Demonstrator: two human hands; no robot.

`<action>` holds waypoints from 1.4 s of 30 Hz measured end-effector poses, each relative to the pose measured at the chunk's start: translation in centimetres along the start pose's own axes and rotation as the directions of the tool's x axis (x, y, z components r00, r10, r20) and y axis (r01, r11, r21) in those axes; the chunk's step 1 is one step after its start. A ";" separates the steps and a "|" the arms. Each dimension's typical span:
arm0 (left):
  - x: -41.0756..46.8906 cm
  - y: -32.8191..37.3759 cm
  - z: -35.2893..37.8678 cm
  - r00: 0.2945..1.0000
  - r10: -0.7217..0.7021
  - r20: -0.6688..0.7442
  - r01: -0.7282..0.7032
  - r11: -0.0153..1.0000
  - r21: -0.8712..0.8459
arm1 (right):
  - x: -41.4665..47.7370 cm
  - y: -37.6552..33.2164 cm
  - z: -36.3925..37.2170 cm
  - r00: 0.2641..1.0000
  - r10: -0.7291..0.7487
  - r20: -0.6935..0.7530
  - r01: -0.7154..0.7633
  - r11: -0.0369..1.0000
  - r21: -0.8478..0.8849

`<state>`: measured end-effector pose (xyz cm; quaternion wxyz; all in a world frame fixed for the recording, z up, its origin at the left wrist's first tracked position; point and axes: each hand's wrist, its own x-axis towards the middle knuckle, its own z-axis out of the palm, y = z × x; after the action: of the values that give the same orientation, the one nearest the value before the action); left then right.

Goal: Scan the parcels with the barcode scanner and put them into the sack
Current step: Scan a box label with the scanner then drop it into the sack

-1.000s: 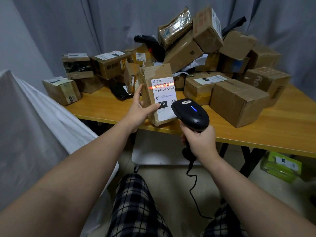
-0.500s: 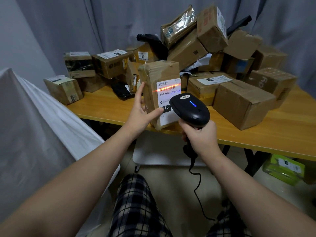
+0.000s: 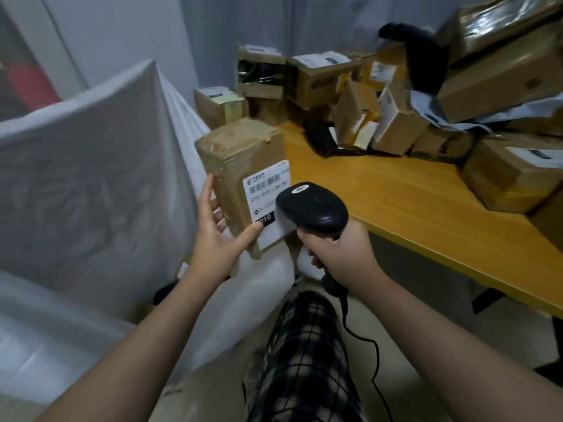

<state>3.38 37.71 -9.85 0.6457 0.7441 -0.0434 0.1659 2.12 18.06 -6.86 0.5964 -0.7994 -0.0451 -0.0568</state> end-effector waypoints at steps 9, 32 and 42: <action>3.3 -13.3 -11.5 0.879 -0.350 -0.323 0.468 0.760 0.451 | 6.0 2.6 11.0 0.957 0.119 0.264 -0.051 0.967 -0.250; 8.7 -18.2 -4.1 0.848 -0.322 -0.421 0.527 0.597 0.605 | 8.4 8.2 11.0 0.955 0.108 0.277 0.053 0.856 -0.515; 5.8 -2.6 5.2 0.991 -0.058 -0.118 0.116 0.817 0.565 | 3.6 2.3 -0.3 0.996 0.022 -0.089 -0.038 0.982 -0.184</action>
<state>10.56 33.89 -11.14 0.4016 0.8956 0.0732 0.1770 5.97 17.15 -8.47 0.5217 -0.8487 -0.0018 -0.0862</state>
